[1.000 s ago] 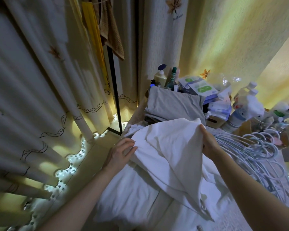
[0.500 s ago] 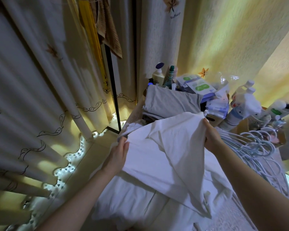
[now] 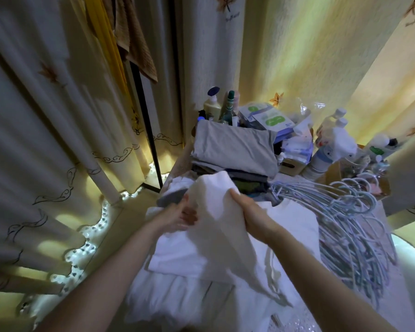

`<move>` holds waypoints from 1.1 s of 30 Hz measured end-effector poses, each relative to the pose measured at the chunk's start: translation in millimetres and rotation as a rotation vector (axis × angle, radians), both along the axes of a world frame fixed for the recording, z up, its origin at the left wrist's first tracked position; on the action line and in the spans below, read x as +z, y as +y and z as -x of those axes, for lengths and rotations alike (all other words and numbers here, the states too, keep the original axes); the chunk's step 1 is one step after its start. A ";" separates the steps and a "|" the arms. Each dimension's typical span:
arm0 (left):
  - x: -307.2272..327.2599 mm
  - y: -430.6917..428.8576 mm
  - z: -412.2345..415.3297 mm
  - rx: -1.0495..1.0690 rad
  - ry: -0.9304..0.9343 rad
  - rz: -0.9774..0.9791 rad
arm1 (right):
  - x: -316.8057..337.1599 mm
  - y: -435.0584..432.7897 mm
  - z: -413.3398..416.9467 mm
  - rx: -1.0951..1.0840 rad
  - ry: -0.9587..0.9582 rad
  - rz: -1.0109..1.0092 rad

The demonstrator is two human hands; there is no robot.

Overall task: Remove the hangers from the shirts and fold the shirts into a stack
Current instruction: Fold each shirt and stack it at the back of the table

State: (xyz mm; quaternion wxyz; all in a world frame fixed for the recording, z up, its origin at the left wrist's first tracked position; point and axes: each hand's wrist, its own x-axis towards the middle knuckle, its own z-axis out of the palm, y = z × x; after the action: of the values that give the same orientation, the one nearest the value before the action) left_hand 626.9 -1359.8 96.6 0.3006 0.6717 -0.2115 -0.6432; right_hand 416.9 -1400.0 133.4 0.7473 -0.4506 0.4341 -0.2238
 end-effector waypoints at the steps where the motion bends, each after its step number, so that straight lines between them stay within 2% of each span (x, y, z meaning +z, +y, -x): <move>1: 0.5 -5.0 -0.3 0.095 0.025 -0.003 | -2.1 14.1 -8.5 0.097 0.078 0.069; 2: 1.4 -8.3 -2.4 0.172 0.069 -0.002 | -5.2 26.8 -16.3 0.195 0.155 0.137; 4: -2.4 -16.9 -13.3 0.191 0.098 0.051 | -11.5 46.4 -31.3 0.371 0.280 0.216; 7: -7.9 -28.5 -21.6 0.041 -0.068 0.105 | -19.6 61.7 -50.8 0.528 0.333 0.219; 10: -5.9 -33.7 -25.0 -0.125 -0.082 0.110 | -34.8 66.4 -64.3 0.626 0.363 0.303; 14: -18.1 -32.2 -42.2 0.063 0.081 0.247 | -53.4 61.4 -54.5 0.862 0.392 0.351; 16: -31.9 -25.7 -50.7 0.130 0.120 0.241 | -60.8 54.6 -33.6 0.715 0.479 0.406; 20: -41.3 -22.7 -57.0 0.128 0.160 0.133 | -80.4 45.9 26.2 0.198 0.695 0.466; 23: -44.2 -39.3 -55.4 0.108 -0.022 0.158 | -84.6 39.7 66.9 -0.110 0.758 0.479; 26: -49.4 -50.6 -51.9 0.012 -0.374 0.283 | -80.6 21.8 100.9 -0.449 0.911 0.587; 28: -53.8 -50.5 -51.4 -0.017 -0.504 0.369 | -78.6 7.9 114.6 -0.476 1.082 0.613; 30: -60.4 -44.8 -52.0 -0.025 -0.585 0.387 | -79.7 -0.9 119.5 -0.354 1.260 0.580; 33: -72.8 -26.4 -50.7 0.017 -0.550 0.332 | -85.3 -8.2 116.0 -0.167 1.445 0.465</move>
State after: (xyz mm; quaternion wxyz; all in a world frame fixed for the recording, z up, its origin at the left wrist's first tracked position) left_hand 677.6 -1386.3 23.8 0.3429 0.7638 -0.3814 -0.3918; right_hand 301.0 -1408.2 48.1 0.1442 -0.5965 0.7894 -0.0147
